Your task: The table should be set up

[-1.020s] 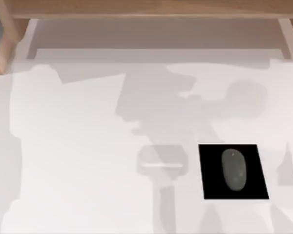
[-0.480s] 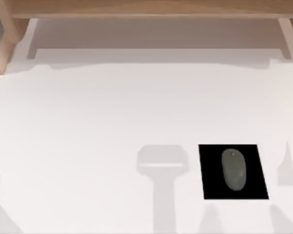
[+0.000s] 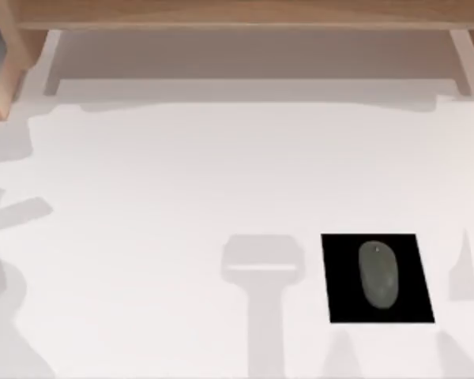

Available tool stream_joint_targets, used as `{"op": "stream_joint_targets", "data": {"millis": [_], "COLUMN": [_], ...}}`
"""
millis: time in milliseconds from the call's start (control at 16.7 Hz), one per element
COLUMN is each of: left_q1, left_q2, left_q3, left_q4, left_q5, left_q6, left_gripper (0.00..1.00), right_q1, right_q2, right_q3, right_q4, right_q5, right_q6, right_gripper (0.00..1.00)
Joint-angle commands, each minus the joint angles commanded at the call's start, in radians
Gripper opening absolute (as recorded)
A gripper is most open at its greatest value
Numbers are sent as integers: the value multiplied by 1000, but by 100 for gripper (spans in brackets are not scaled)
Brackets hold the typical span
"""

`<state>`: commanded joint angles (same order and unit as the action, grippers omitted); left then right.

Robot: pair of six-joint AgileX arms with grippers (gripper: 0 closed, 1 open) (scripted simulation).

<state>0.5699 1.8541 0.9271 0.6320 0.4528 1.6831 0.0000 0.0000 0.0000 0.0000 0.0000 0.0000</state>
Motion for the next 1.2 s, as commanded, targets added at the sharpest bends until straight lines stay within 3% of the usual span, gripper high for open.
{"op": "stream_joint_targets", "data": {"millis": [240, 1200], "left_q1": [-66, -105], "left_q2": [51, 141], "left_q3": [2, 113], "left_q4": [36, 22], "left_q5": [78, 42], "left_q6": [53, 39], "left_gripper": [0, 0], "right_q1": [0, 0], "right_q2": [0, 0], "right_q3": [0, 0], "right_q4": [0, 0], "right_q5": [0, 0], "right_q6": [0, 0], "right_gripper": [100, 100]}}
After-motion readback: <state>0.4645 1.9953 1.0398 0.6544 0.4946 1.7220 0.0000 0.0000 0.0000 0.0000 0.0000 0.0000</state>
